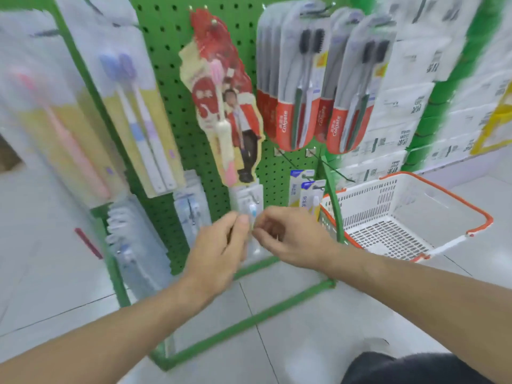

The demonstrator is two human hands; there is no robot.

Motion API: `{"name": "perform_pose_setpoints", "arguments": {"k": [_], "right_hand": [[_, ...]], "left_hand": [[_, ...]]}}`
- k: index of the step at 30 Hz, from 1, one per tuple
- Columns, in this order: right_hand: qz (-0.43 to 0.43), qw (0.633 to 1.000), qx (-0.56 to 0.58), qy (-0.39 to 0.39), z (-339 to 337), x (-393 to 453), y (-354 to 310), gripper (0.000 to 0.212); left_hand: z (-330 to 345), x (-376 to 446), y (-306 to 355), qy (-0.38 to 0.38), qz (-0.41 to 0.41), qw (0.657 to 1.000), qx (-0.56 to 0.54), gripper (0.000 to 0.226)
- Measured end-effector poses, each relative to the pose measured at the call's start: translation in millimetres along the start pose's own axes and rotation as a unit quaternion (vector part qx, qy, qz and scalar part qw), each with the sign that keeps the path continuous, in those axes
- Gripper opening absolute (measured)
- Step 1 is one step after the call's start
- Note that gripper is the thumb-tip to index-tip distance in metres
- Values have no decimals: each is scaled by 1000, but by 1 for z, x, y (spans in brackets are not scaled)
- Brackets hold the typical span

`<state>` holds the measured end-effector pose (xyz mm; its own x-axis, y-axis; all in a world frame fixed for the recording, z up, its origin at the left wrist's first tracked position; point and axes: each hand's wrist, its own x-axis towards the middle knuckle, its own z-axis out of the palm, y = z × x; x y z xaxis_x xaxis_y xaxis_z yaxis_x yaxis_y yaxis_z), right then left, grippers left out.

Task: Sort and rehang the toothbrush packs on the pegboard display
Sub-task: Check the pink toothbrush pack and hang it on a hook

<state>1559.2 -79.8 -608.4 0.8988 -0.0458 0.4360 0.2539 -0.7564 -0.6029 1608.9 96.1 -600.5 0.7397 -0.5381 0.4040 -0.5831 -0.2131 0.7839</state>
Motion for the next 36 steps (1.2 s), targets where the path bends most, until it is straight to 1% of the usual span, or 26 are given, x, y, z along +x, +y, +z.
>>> {"name": "perform_pose_setpoints", "arguments": {"k": [2, 4, 5, 7, 9, 10, 12, 14, 16, 17, 19, 22, 24, 25, 26, 28, 30, 31, 33, 35, 36], "right_hand": [[-31, 997, 53, 43, 14, 23, -44, 4], [-60, 991, 103, 60, 31, 41, -83, 3], [-72, 988, 124, 62, 41, 48, -101, 6], [-72, 985, 141, 66, 59, 62, -129, 16], [-38, 990, 124, 48, 74, 76, -149, 34], [-18, 994, 101, 27, 82, 82, -156, 45], [11, 998, 52, -21, 96, 92, -165, 62], [32, 996, 7, -83, 106, 101, -168, 77], [63, 988, -23, -143, 113, 113, -168, 89], [76, 984, -27, -157, 116, 118, -168, 91], [73, 988, -12, -137, 124, 127, -167, 87], [58, 994, 36, -83, 134, 130, -166, 82], [76, 992, 77, -67, 137, 130, -162, 82], [79, 991, 87, -58, 136, 129, -162, 78], [75, 992, 91, -52, 135, 128, -161, 70], [66, 989, 118, -50, 128, 126, -163, 46], [74, 978, 190, -49, 118, 124, -167, 21], [77, 972, 217, -48, 113, 123, -168, 17], [70, 967, 239, -52, 104, 121, -169, 17], [49, 970, 232, -56, 99, 118, -170, 17], [42, 971, 227, -57, 98, 116, -170, 16]], "left_hand": [[-44, -13, 2, 103, -12, 993, -49, 36], [-81, -25, 1, 205, -37, 972, -106, 24], [-98, -30, 1, 243, -38, 962, -114, 19], [-127, -34, -1, 301, -28, 949, -89, 21], [-150, -28, -12, 340, -27, 939, -39, 24], [-160, -23, -17, 345, -34, 938, -12, 26], [-174, -9, -26, 320, -64, 945, 26, 33], [-181, 4, -33, 282, -81, 956, 17, 38], [-184, 14, -35, 273, -72, 959, 3, 33], [-185, 17, -35, 278, -69, 958, 2, 28], [-188, 23, -36, 294, -64, 954, -8, 21], [-190, 24, -37, 288, -54, 956, -14, 25], [-191, 19, -38, 287, -42, 957, -18, 26], [-192, 17, -38, 291, -41, 956, -24, 26], [-194, 15, -39, 294, -43, 954, -34, 25], [-201, 11, -40, 291, -57, 953, -65, 21], [-207, 6, -38, 256, -73, 958, -104, 20], [-210, 4, -35, 232, -78, 962, -120, 20], [-216, 2, -25, 197, -79, 966, -150, 25], [-222, 4, -11, 193, -66, 959, -197, 28], [-225, 7, -3, 194, -52, 954, -221, 25]]}}
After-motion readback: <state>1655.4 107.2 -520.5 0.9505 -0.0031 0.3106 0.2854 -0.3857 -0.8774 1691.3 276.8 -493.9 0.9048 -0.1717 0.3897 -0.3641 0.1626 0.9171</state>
